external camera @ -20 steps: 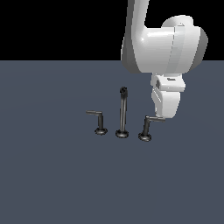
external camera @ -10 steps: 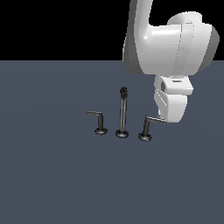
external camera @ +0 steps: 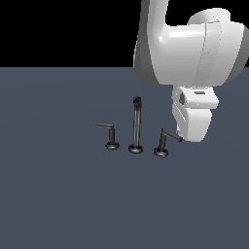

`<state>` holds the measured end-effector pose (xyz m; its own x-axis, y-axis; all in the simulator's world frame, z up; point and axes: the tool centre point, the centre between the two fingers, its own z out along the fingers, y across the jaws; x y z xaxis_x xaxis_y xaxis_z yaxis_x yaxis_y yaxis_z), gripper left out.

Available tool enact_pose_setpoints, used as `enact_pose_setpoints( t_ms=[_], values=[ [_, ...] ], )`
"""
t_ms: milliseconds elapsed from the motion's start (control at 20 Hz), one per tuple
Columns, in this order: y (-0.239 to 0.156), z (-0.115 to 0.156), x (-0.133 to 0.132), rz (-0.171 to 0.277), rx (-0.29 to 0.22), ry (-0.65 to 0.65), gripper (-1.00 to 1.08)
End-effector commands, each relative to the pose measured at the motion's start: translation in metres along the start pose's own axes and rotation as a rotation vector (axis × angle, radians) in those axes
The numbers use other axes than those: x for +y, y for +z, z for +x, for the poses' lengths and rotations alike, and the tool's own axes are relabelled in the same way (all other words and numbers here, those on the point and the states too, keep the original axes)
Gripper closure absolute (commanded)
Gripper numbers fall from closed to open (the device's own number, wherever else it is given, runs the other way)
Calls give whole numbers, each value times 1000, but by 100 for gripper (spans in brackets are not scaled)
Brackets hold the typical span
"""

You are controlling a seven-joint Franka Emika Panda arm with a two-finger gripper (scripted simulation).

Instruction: Turn on the faucet by rotating a designated handle.

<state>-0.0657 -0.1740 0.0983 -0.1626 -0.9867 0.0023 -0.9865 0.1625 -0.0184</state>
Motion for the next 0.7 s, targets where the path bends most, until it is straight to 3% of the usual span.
enact_pose_setpoints(
  t_ms=[0,150,250,650],
  values=[
    [0,-3,16,-16,-3,1,108],
    [0,-4,27,-18,-2,4,108],
    [0,0,20,-9,0,8,108],
    [-1,-32,40,-15,-2,6,108]
  ],
)
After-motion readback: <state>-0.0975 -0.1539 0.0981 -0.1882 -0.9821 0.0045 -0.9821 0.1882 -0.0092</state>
